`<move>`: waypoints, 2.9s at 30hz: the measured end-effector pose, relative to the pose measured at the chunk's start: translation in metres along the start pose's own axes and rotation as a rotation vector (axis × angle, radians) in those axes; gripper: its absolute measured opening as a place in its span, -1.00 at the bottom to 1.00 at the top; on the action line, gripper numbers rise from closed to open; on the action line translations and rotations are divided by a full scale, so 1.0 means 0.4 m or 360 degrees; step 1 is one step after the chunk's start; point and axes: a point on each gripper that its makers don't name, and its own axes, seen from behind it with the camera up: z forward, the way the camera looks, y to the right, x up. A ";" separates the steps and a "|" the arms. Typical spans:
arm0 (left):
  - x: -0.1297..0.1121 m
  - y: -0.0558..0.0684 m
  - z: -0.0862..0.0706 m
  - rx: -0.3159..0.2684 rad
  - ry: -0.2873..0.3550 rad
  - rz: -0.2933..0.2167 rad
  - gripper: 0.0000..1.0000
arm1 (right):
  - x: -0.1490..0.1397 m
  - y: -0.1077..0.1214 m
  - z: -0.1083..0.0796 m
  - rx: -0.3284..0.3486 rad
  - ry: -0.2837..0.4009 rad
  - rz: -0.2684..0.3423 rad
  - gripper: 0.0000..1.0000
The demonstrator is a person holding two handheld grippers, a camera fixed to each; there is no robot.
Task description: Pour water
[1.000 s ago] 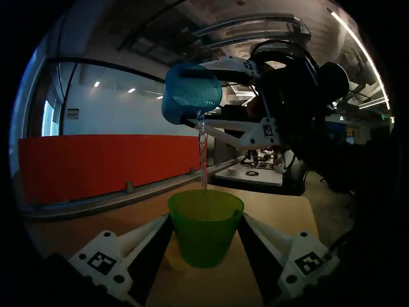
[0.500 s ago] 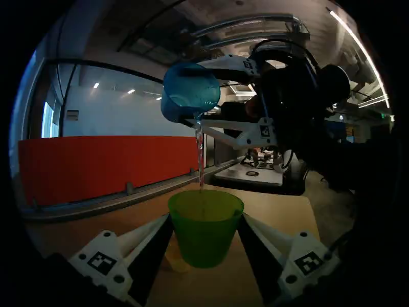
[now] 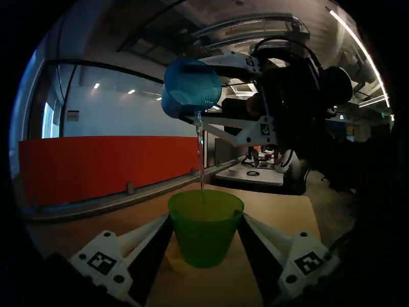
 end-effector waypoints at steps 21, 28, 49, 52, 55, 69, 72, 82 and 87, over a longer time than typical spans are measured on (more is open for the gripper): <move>0.005 -0.006 -0.001 0.0007 0.0006 -0.0001 0.68 | 0.015 0.006 0.005 -0.0017 0.0011 -0.0122 0.80; 0.007 -0.003 0.002 0.0006 0.0006 0.0000 0.68 | 0.020 0.014 0.002 -0.0034 0.0019 -0.0164 0.80; 0.016 -0.010 0.008 0.0013 0.0020 -0.0002 0.68 | 0.029 0.016 0.003 -0.0046 0.0032 -0.0265 0.80; 0.018 -0.010 0.008 0.0013 0.0023 0.0001 0.68 | 0.027 0.013 0.003 -0.0043 0.0030 -0.0190 0.80; 0.021 -0.010 0.008 0.0014 0.0026 0.0005 0.68 | 0.020 0.008 0.002 -0.0035 0.0025 -0.0056 0.80; 0.030 -0.014 -0.001 0.0034 0.0026 0.0015 0.68 | -0.028 -0.049 -0.018 0.0034 -0.0009 0.0787 0.80; 0.032 -0.014 -0.003 0.0038 0.0028 0.0017 0.68 | -0.037 -0.060 -0.022 0.0051 -0.0007 0.0984 0.80; 0.038 -0.020 -0.007 0.0050 0.0023 0.0038 0.68 | -0.060 -0.058 -0.032 0.0105 -0.0005 0.1656 0.80; 0.045 -0.024 -0.012 0.0058 0.0024 0.0042 0.67 | -0.066 -0.056 -0.039 0.0131 -0.0002 0.1903 0.80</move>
